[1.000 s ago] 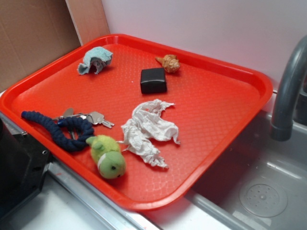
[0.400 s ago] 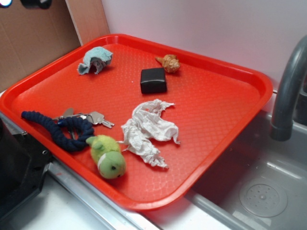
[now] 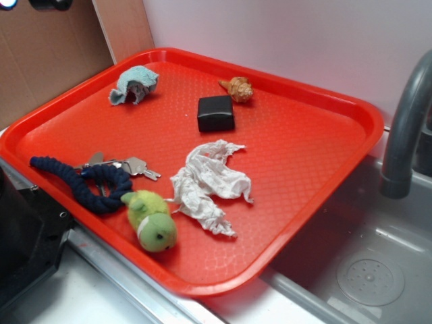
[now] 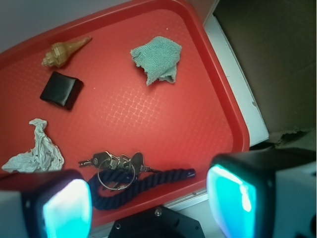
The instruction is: Grab the blue cloth.
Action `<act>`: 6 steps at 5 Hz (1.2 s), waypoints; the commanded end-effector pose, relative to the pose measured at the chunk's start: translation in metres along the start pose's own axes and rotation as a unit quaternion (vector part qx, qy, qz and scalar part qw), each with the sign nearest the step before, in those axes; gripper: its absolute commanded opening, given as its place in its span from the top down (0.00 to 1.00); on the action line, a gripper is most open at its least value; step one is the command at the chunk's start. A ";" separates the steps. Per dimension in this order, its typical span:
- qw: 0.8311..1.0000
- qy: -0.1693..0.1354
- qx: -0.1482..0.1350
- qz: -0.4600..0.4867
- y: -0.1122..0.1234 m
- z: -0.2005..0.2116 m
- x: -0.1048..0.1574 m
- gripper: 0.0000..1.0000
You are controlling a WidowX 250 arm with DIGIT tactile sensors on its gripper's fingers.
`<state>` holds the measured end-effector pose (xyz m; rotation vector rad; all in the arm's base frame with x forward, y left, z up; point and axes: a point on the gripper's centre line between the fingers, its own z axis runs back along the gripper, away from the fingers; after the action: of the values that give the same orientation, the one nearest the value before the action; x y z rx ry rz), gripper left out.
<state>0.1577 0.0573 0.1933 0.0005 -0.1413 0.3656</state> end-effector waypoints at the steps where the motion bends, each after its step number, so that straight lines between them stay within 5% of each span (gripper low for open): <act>1: 0.983 -0.034 0.048 0.174 0.011 -0.065 0.078 0.00; 3: 0.975 -0.043 0.037 0.213 0.054 -0.128 0.105 0.00; 4: 0.981 -0.031 0.021 0.192 0.051 -0.165 0.117 0.00; 5: 0.985 -0.013 0.031 0.169 0.037 -0.186 0.121 0.73; 6: 0.986 -0.013 0.042 0.159 0.030 -0.172 0.116 1.00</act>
<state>0.2738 0.1277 0.0223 0.0638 -0.1019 0.7085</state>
